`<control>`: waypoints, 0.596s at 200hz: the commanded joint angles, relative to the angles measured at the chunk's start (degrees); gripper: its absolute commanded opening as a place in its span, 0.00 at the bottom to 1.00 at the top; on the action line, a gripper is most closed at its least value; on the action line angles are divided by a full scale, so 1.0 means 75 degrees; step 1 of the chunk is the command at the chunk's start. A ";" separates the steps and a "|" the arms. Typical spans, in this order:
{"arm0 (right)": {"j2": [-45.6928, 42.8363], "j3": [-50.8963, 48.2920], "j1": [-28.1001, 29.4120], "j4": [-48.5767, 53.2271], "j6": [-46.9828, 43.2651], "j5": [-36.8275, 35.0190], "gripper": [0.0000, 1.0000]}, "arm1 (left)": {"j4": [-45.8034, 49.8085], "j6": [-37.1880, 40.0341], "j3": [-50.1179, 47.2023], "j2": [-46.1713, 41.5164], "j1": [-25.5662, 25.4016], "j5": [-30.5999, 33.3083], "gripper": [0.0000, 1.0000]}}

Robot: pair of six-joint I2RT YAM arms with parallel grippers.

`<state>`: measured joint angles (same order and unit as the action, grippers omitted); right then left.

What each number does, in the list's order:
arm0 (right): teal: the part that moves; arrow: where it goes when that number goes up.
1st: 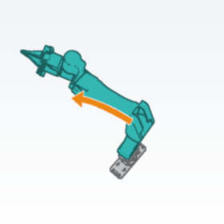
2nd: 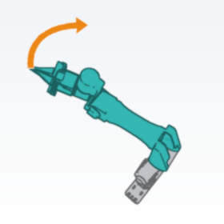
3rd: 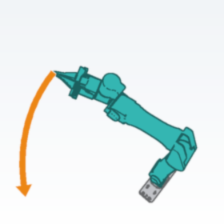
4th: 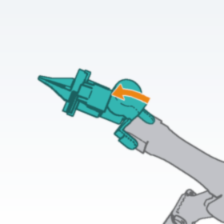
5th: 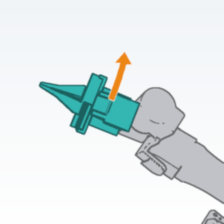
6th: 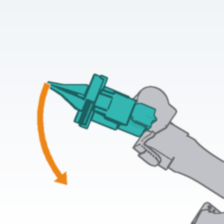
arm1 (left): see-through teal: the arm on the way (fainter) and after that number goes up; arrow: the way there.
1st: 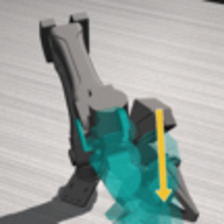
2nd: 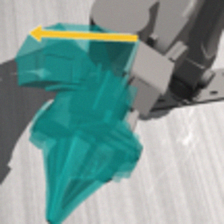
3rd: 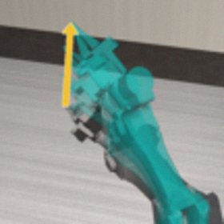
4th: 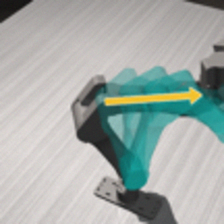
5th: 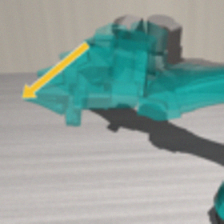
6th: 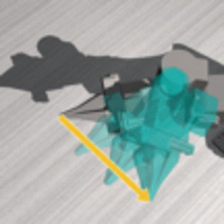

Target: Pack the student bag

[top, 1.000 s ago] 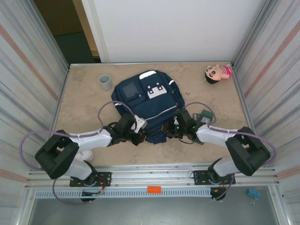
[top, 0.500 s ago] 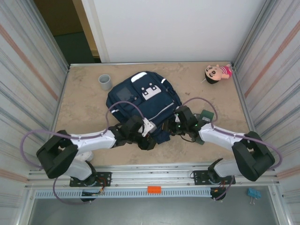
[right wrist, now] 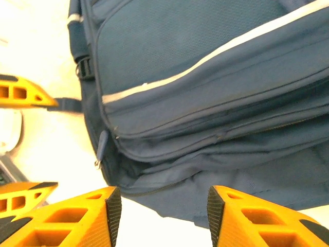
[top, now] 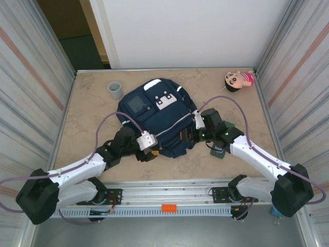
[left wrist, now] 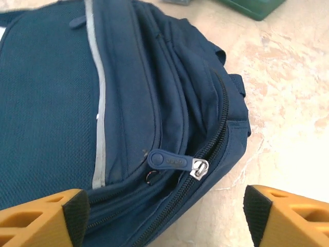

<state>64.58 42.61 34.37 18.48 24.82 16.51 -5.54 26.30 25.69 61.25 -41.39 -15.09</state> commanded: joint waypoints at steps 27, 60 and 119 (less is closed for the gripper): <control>0.0371 -0.0365 0.0151 -0.0282 0.0935 0.0246 0.50 | 0.1434 0.2723 0.0745 0.0616 -0.0270 0.1475 0.80; 0.0545 -0.0459 0.0109 -0.0478 0.1064 0.0360 0.50 | 0.1188 0.3265 0.0854 0.1394 -0.0160 0.1963 0.77; 0.1453 -0.0903 -0.0762 -0.1443 0.1389 0.1152 0.49 | 0.1796 0.3269 0.1868 0.2720 -0.0151 0.1504 0.07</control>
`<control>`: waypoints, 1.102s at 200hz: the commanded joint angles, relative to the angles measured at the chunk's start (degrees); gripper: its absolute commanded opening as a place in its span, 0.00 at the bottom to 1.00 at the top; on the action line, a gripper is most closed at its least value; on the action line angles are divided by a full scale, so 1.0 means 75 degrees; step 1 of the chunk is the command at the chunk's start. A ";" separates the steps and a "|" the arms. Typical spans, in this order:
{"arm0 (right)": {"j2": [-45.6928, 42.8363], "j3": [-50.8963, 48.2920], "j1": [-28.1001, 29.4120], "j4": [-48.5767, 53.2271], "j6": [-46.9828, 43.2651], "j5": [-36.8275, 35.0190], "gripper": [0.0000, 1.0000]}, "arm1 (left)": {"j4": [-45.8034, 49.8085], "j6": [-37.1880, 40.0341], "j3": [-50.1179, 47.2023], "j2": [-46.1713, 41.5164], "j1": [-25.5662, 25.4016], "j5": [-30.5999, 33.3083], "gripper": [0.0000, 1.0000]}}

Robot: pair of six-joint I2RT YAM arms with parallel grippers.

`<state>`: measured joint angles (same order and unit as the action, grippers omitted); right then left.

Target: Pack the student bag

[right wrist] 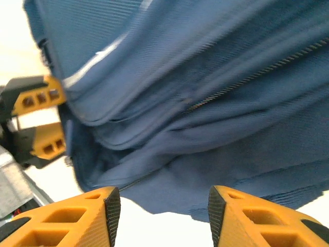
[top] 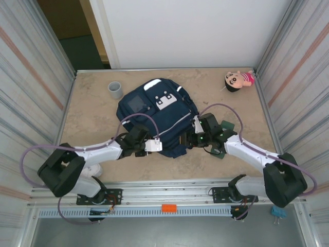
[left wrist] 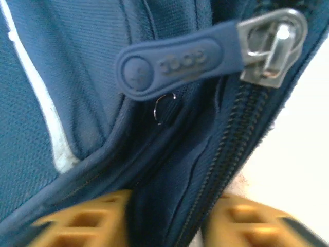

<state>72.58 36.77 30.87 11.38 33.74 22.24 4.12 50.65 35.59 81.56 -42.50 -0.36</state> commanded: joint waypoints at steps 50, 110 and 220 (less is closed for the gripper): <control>0.1228 0.0209 -0.0930 -0.1553 -0.0421 0.0631 0.46 | -0.0945 -0.1582 -0.0182 -0.0969 -0.0825 -0.1693 0.00; 0.0331 0.0734 -0.1264 -0.0286 -0.1446 0.0370 0.54 | -0.3625 -0.2822 -0.1491 -0.0883 -0.0919 -0.1530 0.00; -0.0119 0.1549 0.1868 0.0823 -0.3417 -0.1942 0.62 | -0.5960 -0.3426 -0.2344 -0.0535 -0.0789 -0.2375 0.00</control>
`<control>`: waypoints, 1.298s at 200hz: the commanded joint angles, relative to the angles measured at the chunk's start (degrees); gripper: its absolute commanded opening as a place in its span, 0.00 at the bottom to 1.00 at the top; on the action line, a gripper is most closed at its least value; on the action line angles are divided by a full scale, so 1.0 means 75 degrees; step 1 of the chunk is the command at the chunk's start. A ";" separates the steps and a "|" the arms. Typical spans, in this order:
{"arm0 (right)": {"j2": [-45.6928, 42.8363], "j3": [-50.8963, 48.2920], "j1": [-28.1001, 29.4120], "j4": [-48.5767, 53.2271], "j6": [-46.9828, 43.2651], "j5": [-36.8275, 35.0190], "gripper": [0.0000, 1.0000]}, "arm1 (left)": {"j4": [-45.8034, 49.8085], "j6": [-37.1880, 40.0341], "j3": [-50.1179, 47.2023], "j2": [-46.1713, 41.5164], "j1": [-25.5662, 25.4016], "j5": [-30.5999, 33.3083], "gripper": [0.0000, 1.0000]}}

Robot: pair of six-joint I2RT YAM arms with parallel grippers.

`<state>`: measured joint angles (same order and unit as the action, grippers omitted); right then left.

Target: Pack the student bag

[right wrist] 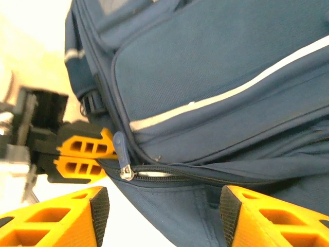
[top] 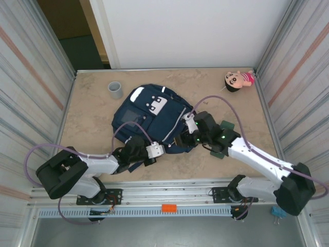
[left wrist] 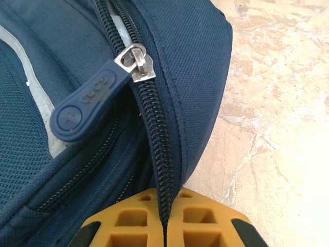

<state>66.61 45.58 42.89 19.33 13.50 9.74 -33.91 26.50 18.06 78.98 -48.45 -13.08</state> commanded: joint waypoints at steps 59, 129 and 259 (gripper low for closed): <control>0.2293 0.1198 0.0535 -0.0263 -0.1639 0.0750 0.65 | -0.0872 -0.0252 -0.0026 -0.0342 0.0137 -0.0980 0.00; 0.3595 0.2167 0.0820 0.0496 -0.1926 -0.0644 0.61 | -0.0236 -0.0078 0.0244 -0.0534 0.0159 -0.0988 0.00; 0.1558 0.0700 -0.0419 -0.0354 0.0275 -0.0110 0.00 | 0.0687 -0.0088 0.0334 -0.0546 0.0165 0.0400 0.00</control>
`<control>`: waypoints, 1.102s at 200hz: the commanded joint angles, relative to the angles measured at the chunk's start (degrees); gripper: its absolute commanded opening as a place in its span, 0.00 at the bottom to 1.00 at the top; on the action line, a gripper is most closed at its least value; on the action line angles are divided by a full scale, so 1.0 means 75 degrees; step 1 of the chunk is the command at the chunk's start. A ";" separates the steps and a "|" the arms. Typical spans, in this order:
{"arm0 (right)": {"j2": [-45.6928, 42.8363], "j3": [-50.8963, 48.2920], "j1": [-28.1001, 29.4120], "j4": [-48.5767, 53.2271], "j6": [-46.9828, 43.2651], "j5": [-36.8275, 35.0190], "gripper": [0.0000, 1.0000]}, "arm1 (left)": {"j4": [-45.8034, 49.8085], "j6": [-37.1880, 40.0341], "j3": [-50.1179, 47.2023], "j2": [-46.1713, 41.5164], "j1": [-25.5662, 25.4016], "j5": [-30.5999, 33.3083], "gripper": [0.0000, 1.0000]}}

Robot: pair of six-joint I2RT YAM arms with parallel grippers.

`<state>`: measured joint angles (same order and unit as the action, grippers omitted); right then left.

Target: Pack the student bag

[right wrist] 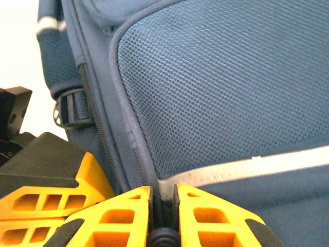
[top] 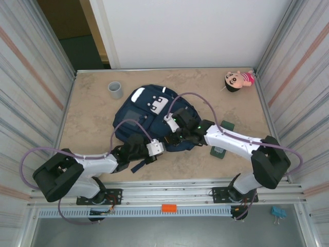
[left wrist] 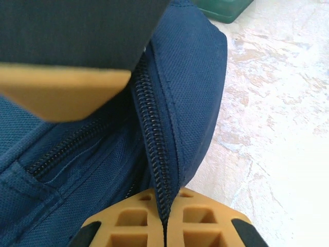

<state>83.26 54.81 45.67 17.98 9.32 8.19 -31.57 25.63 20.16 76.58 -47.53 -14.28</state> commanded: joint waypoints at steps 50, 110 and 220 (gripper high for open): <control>-0.1483 -0.1390 -0.1821 -0.0910 0.1405 0.1094 0.00 | 0.0567 -0.0211 0.0088 -0.0223 0.0126 0.0724 0.00; -0.1679 -0.2221 -0.3971 -0.1575 0.1934 0.2106 0.00 | 0.0725 -0.0569 -0.0168 -0.1035 0.0610 0.0475 0.00; -0.2368 -0.3006 -0.2735 -0.2278 0.3135 0.1922 0.00 | 0.3025 -0.6493 0.0120 -0.3204 0.1415 0.1449 0.87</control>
<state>67.81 32.95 22.28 1.34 29.04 27.22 -16.14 0.78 18.26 56.86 -38.61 -10.39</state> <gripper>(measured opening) 0.158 0.805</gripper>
